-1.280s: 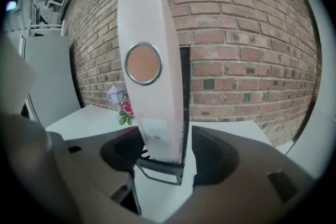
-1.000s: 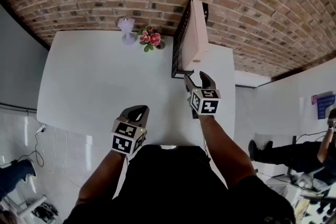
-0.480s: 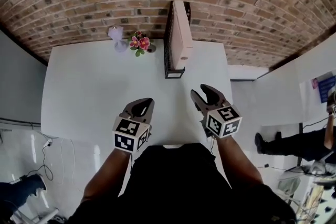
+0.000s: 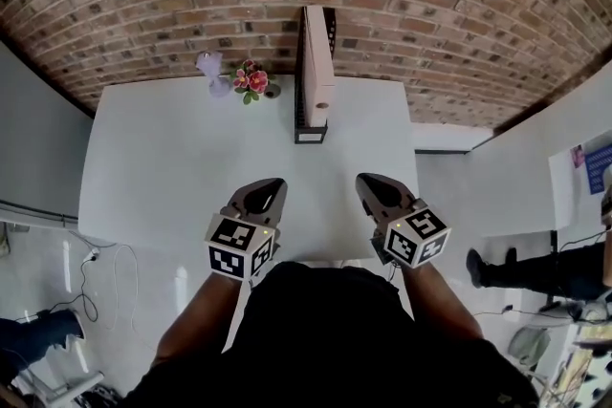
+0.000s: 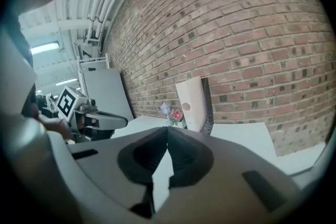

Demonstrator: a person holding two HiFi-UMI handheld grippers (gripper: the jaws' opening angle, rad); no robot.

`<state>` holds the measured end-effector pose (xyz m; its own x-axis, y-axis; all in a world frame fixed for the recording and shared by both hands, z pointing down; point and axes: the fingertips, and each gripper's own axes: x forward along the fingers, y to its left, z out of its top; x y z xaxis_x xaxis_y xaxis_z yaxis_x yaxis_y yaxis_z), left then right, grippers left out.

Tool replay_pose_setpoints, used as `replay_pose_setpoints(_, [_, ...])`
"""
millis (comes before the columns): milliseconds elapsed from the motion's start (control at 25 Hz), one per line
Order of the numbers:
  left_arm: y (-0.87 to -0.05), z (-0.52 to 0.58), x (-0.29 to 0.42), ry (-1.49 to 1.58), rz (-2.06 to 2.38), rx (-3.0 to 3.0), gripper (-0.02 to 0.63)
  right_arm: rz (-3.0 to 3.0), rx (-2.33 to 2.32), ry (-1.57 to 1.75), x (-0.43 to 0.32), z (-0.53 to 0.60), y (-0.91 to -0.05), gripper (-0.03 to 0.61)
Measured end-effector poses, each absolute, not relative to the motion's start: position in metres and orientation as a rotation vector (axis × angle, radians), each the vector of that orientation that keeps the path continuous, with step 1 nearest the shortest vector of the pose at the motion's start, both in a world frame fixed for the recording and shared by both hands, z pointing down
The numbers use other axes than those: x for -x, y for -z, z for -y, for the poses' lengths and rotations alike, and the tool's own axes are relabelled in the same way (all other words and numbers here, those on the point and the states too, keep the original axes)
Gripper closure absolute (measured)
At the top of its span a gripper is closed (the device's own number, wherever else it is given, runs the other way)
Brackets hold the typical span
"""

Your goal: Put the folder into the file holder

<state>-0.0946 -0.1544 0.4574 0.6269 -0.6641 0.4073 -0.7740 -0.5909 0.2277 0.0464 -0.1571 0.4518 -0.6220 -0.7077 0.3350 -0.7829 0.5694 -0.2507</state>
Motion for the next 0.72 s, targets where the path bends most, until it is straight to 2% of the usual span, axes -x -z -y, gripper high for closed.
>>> replay_pose_setpoints(280, [-0.467,0.139,0.081,-0.503,1.197,-2.456,0.607,2.589,-1.210,-0.552,-0.070,0.139,-0.458,0.574])
replay_pose_setpoints(720, [-0.468,0.117,0.055,-0.492,1.212,-2.436,0.607,2.560,-1.147,-0.490,-0.089,0.115,-0.471,0.575])
